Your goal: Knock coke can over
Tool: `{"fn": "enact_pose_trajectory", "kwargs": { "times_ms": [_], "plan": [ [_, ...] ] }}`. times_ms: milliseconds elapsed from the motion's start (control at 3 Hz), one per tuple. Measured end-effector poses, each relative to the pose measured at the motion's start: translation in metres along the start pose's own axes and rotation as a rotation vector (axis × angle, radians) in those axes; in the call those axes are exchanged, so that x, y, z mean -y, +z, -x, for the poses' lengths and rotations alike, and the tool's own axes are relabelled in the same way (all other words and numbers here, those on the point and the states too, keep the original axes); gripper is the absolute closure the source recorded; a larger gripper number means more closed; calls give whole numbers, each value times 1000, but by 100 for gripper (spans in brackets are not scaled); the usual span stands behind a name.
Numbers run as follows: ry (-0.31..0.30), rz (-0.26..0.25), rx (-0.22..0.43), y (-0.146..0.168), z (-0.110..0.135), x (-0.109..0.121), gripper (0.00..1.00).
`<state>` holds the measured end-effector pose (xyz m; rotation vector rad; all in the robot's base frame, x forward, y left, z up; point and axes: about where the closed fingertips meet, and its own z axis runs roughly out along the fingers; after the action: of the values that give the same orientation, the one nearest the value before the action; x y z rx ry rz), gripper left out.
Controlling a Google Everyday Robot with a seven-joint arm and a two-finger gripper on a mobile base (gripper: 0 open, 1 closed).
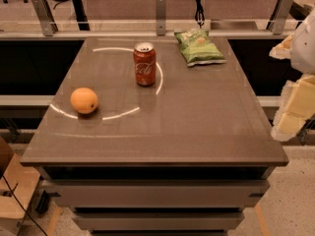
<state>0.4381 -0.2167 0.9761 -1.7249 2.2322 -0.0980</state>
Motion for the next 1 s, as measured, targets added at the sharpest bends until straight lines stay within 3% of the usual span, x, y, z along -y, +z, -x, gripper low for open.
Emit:
{"fn": "enact_pose_trajectory", "kwargs": {
  "times_ms": [333, 667, 1000],
  "plan": [
    [0, 0, 0, 0, 0, 0, 0],
    [-17, -12, 54, -3, 9, 4, 0],
    [-50, -17, 192, -2, 27, 14, 0]
  ]
}}
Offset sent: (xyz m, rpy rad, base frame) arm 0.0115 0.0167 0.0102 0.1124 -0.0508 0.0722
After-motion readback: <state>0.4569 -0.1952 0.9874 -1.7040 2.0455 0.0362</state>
